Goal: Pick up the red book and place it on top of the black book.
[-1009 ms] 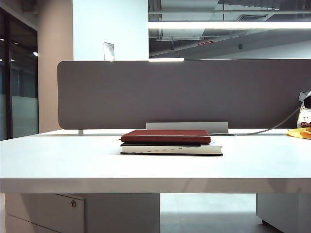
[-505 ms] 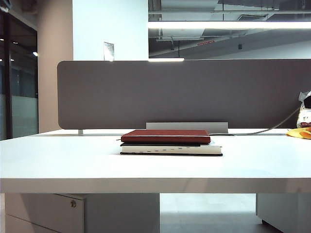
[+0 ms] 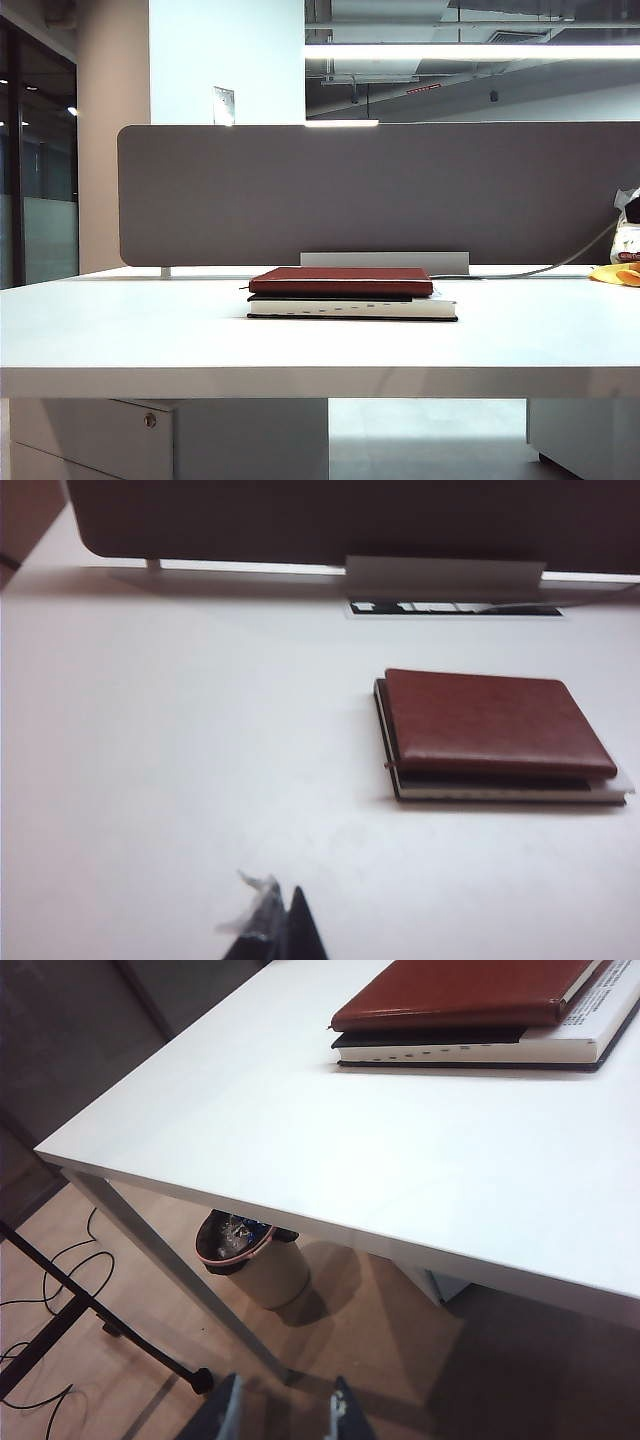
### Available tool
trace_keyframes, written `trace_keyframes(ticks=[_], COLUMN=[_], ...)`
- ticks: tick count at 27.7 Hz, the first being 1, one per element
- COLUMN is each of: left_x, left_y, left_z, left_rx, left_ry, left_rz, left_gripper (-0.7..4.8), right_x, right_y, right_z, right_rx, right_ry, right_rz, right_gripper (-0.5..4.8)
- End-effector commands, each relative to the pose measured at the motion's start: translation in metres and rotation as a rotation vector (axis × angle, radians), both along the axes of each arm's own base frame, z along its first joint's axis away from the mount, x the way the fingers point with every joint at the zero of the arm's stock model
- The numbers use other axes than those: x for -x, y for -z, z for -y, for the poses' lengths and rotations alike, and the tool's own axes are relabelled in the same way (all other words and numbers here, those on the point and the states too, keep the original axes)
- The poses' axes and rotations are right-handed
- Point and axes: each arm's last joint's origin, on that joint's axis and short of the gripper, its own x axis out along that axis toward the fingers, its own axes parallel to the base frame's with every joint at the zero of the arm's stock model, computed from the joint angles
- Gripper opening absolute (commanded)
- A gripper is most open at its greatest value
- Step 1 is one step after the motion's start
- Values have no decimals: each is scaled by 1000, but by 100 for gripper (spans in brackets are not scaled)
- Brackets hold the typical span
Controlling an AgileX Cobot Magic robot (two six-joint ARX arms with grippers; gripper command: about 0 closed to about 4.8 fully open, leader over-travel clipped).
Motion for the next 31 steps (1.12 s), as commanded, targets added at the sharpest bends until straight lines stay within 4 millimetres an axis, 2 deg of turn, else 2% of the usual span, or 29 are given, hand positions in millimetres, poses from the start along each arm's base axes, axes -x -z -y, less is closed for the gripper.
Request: trace_keyframes(ticks=[1, 16, 18, 22, 25, 31], left_x=[5, 32, 36, 47, 50, 53], left_y=[7, 51, 50, 48, 47, 57], left_z=[-1, -11, -12, -20, -20, -20], left_rx=[5, -6, 22, 95, 107, 81], left_ry=[14, 25, 10, -147, -109, -71], left_rz=[-5, -59, -36, -16, -6, -113], left_gripper=[-6, -6, -6, -6, -6, -6], right_x=[0, 0, 0, 0, 0, 0], right_y=[-3, -3, -3, -2, -2, -2], right_z=[0, 0, 0, 0, 0, 1], right_rx=[-5, -5, -4, -3, -3, 7], right_ry=[-2, -1, -1, 2, 2, 20], right_rz=[13, 13, 12, 11, 11, 17], right_gripper=[117, 117, 117, 117, 116, 111])
